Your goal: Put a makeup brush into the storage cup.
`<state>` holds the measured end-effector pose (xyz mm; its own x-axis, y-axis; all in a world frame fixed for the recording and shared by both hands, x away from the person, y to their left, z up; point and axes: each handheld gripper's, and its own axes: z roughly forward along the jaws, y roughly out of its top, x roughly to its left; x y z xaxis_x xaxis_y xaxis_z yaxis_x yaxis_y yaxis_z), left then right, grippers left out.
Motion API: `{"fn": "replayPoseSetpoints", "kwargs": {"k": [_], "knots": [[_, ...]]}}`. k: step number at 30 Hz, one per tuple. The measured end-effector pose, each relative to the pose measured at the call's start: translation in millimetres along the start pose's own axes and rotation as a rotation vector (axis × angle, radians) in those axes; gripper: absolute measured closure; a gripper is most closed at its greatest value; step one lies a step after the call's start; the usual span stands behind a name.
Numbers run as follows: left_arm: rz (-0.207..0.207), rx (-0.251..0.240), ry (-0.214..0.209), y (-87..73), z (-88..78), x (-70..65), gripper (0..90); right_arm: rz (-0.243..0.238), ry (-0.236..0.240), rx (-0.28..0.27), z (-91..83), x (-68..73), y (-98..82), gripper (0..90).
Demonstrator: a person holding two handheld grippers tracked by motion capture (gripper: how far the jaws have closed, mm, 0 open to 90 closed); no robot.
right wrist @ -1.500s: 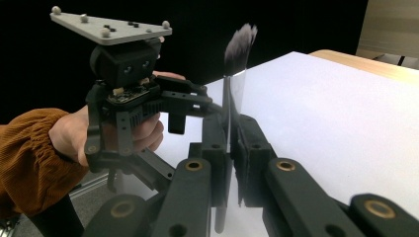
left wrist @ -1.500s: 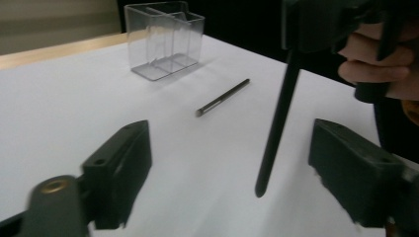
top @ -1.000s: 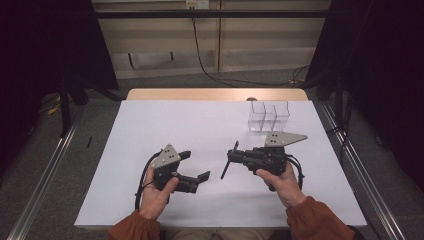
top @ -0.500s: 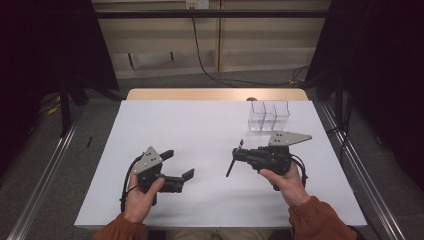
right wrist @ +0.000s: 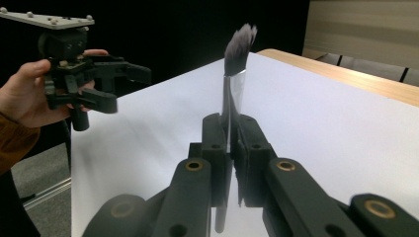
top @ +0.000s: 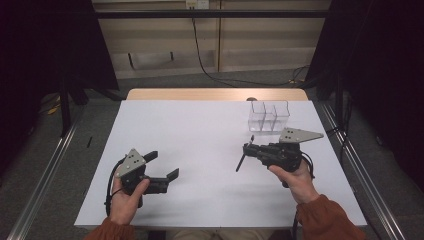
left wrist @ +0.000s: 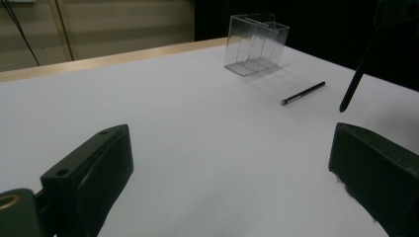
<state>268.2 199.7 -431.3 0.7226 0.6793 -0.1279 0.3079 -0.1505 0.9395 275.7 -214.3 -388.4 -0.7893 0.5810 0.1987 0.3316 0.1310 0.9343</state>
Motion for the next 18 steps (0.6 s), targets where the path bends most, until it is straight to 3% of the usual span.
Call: {"fn": "replayPoseSetpoints", "kwargs": {"k": [5,13,18], "knots": [[0.01,0.025,0.0,-8.0,-3.9,-0.4,3.4,-0.001,-0.022,-0.009,-6.6,-4.5,3.5,84.4],[-0.007,0.011,0.003,-14.6,-15.6,1.8,3.8,-0.006,-0.066,-0.03,-19.5,-15.9,11.8,84.4],[-0.017,-0.011,0.027,-16.0,-20.9,3.8,3.3,0.004,-0.096,-0.041,-28.5,-25.2,15.0,84.4]]}}
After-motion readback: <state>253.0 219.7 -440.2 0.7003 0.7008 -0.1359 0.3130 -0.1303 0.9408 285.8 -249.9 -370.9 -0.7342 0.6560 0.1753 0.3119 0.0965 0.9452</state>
